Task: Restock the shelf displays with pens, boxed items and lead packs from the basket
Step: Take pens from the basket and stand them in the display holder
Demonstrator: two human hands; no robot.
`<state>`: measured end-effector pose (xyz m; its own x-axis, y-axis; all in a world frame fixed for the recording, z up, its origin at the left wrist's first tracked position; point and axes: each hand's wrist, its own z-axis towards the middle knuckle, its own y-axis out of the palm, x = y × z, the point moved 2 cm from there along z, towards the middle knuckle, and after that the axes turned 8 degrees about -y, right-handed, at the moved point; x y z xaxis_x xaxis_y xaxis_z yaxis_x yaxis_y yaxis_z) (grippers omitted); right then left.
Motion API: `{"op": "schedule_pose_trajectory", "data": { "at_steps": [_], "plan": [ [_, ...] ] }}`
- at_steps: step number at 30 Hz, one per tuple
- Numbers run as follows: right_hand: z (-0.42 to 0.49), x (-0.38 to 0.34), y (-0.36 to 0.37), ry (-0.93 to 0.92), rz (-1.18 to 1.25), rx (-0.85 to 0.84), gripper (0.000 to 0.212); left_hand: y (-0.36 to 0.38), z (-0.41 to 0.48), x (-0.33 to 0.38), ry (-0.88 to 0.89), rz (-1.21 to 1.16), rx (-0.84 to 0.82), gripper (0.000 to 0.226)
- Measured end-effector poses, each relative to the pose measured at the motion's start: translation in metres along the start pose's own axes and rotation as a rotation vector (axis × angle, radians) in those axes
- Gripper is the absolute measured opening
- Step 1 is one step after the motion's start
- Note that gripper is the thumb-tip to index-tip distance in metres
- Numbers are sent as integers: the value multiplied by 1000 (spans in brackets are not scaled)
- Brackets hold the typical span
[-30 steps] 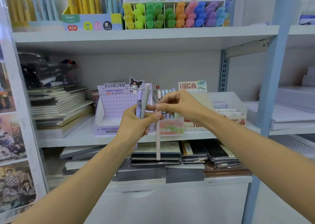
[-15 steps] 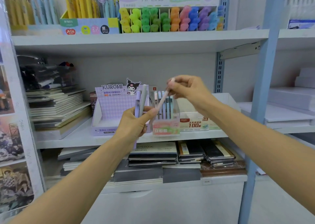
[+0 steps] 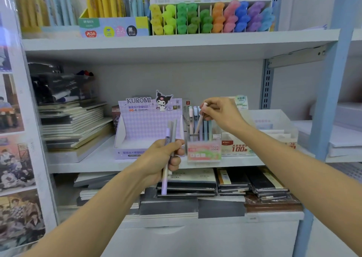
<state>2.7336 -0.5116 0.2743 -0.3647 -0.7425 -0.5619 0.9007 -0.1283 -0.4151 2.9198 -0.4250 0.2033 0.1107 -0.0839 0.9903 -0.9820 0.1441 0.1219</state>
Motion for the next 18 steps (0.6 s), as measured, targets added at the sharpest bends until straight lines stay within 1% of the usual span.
{"op": "schedule_pose_trajectory", "data": {
  "at_steps": [3, 6, 9, 11, 13, 16, 18],
  "plan": [
    [7, 0, -2, -35, -47, -47, 9, -5, 2, -5, 22, 40, -34, 17],
    [9, 2, -5, -29, -89, -74, 12, -8, 4, -10, 44, 47, -57, 22],
    [8, 6, 0, -15, -70, -29, 19, -8, 5, -12, 84, 75, -91, 27],
    [8, 8, 4, -25, -75, 26, 18, -7, 4, -12, 119, 110, -105, 31],
    [10, 10, 9, -61, -161, 55, 14, -7, 3, -12, 140, 119, -104, 31],
    [11, 11, 17, -106, -347, 21, 10, -6, 2, -10, 165, 109, -101, 34],
    [10, 9, 16, -109, -375, 41, 12, -6, 0, -8, 170, 104, -111, 34]
  ]
}}
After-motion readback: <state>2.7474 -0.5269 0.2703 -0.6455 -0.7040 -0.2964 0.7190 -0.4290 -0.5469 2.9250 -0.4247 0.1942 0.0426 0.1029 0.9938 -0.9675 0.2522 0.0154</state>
